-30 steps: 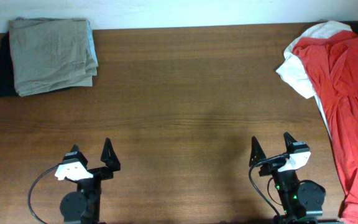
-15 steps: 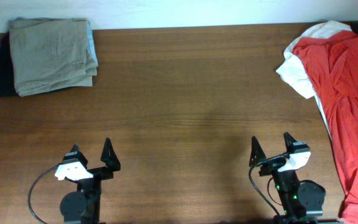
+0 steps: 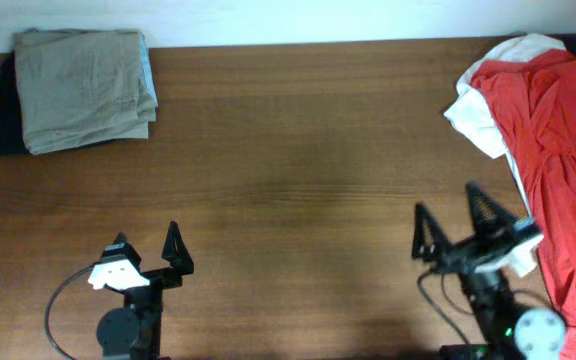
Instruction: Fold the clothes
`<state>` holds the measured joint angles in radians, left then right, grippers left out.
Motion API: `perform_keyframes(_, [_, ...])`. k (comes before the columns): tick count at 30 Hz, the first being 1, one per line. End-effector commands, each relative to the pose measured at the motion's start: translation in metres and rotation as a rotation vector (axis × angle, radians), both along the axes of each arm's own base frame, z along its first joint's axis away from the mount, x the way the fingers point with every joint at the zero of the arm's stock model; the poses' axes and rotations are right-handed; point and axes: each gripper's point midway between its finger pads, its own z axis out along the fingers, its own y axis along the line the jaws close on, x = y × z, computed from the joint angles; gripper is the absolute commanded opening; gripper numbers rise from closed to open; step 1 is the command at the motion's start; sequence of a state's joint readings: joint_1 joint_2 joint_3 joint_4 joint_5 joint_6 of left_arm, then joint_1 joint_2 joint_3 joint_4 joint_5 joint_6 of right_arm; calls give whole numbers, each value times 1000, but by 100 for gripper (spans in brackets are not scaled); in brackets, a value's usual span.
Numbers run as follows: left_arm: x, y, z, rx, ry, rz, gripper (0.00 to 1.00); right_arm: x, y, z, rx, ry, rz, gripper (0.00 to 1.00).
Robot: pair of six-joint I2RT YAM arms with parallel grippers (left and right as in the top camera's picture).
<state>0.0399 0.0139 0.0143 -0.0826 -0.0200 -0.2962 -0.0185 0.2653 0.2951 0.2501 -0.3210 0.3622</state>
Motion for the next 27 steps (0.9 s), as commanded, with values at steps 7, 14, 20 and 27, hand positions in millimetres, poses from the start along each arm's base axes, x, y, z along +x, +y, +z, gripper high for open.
perform_keyframes(7, [0,3,-1,6,-2,14,99,204,-134,26,-271,689,-486,99])
perform_keyframes(14, [0,3,-1,6,-2,14,99,228,-283,-63,-192,1048,-683,98])
perform_keyframes(20, [0,3,-1,6,-2,14,99,206,-347,-183,-296,1365,-772,93])
perform_keyframes(27, [0,3,-1,6,-2,14,99,208,-368,-249,-325,1455,-781,86])
